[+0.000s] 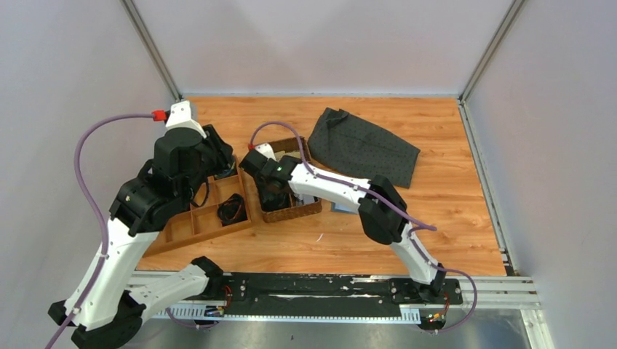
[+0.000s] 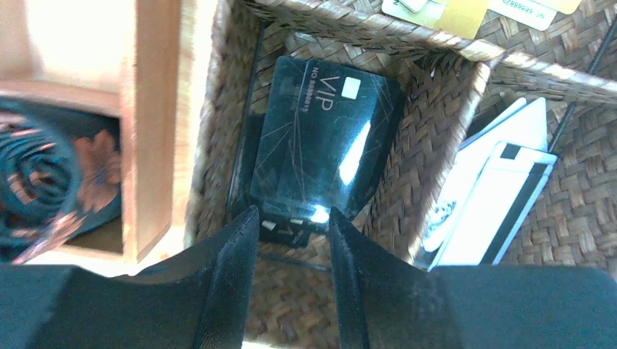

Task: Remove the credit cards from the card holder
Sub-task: Place the credit card in the storage box.

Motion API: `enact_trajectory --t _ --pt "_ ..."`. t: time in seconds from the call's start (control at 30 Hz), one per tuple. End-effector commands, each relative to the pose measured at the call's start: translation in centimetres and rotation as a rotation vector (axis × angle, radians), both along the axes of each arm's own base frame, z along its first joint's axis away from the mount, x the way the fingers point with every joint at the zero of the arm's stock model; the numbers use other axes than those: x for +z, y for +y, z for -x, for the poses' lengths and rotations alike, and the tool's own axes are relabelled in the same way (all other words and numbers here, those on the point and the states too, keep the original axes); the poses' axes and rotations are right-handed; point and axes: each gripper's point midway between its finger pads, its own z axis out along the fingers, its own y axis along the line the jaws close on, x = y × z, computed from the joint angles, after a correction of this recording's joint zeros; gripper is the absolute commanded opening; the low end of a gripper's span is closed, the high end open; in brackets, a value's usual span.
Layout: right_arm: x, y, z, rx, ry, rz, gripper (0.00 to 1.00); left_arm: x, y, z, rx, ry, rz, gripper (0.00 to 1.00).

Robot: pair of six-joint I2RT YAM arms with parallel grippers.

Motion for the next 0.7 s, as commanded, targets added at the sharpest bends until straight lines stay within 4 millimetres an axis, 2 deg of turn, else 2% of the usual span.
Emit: enact_trajectory --t 0.0,0.1,0.17,0.27,0.33,0.37,0.47,0.57,0.63,0.67 --pt "6.2 0.1 1.0 0.033 -0.020 -0.144 0.46 -0.5 0.2 -0.2 0.020 0.016 -0.005 0.43" --pt "8.0 -1.1 0.8 0.042 -0.050 -0.200 0.53 -0.7 -0.2 -0.5 0.009 0.029 -0.008 0.43" --pt "8.6 -3.0 0.5 0.019 -0.056 -0.214 0.54 -0.9 -0.5 -0.7 0.001 0.036 -0.006 0.43" --pt "9.3 -7.2 -0.1 -0.018 -0.076 -0.205 0.54 -1.5 -1.4 -1.0 -0.023 0.061 0.001 0.43" --pt "9.6 -10.7 -0.6 -0.044 -0.125 -0.160 0.54 -2.7 -2.6 -1.4 -0.067 0.107 -0.006 0.43" --pt "9.6 -12.4 -0.8 -0.062 -0.134 -0.147 0.55 -3.5 -3.5 -1.7 -0.099 0.140 -0.007 0.43" --pt "7.9 -18.8 -1.2 -0.158 -0.093 -0.133 0.56 -7.0 -7.2 -2.7 -0.232 0.265 -0.019 0.44" --pt "5.6 -24.9 -1.3 -0.285 -0.043 -0.153 0.56 -10.7 -10.9 -3.3 -0.332 0.371 -0.048 0.44" --pt "4.0 -28.0 -1.0 -0.358 0.011 -0.191 0.56 -12.1 -14.0 -3.4 -0.400 0.389 -0.055 0.44" --pt "3.2 -28.9 -0.6 -0.379 0.046 -0.235 0.56 -12.7 -15.8 -3.2 -0.442 0.403 -0.044 0.44"
